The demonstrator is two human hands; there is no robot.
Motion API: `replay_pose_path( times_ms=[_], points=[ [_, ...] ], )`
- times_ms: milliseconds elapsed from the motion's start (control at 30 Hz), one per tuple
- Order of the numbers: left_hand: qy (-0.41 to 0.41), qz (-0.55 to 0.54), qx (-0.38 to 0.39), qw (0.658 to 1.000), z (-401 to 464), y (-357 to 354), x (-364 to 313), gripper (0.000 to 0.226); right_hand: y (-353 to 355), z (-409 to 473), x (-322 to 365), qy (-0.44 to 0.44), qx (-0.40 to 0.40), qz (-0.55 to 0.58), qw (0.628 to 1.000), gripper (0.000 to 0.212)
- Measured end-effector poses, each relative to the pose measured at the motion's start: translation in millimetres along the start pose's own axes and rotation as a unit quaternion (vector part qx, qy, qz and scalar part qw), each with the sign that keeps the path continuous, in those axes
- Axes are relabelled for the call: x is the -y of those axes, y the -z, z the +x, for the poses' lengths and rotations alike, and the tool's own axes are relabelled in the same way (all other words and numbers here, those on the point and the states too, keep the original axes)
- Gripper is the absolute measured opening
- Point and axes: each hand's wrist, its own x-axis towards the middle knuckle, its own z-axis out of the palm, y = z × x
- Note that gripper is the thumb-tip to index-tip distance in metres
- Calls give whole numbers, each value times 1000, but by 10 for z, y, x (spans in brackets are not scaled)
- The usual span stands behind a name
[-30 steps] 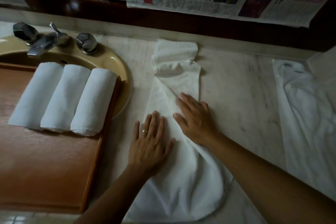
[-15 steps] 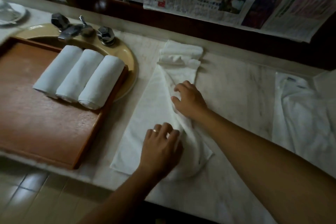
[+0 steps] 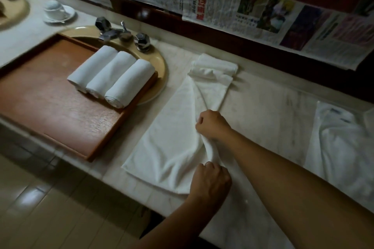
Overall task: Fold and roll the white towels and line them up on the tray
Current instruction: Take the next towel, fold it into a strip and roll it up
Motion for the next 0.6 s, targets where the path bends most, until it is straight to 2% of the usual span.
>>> replay_pose_path(
  times_ms=[100, 167, 233, 300, 400, 500, 567, 600],
  points=[
    [-3, -21, -10, 1000, 49, 69, 61, 17, 56, 2, 14, -12, 15, 34, 999, 12],
    [25, -116, -56, 991, -12, 91, 163, 19, 103, 9, 34, -35, 31, 87, 995, 13],
    [73, -234, -134, 960, -141, 126, 289, 12, 174, -2, 102, -58, 42, 152, 986, 15],
    [148, -347, -198, 905, -295, 195, 413, 8, 242, -13, 198, -68, 45, 201, 976, 11],
    [248, -490, -276, 789, -556, 276, 686, 12, 262, -27, 443, -56, 47, 251, 965, 13],
    [308, -532, -347, 709, -876, 209, 1035, 13, 136, 21, 744, -29, 78, 283, 956, 10],
    [369, -549, -352, 662, -1094, 54, 1200, 14, -9, 64, 886, -1, 105, 261, 960, 13],
    [407, -543, -337, 653, -1197, -28, 1259, 9, -86, 81, 933, 17, 113, 232, 966, 15]
  ],
)
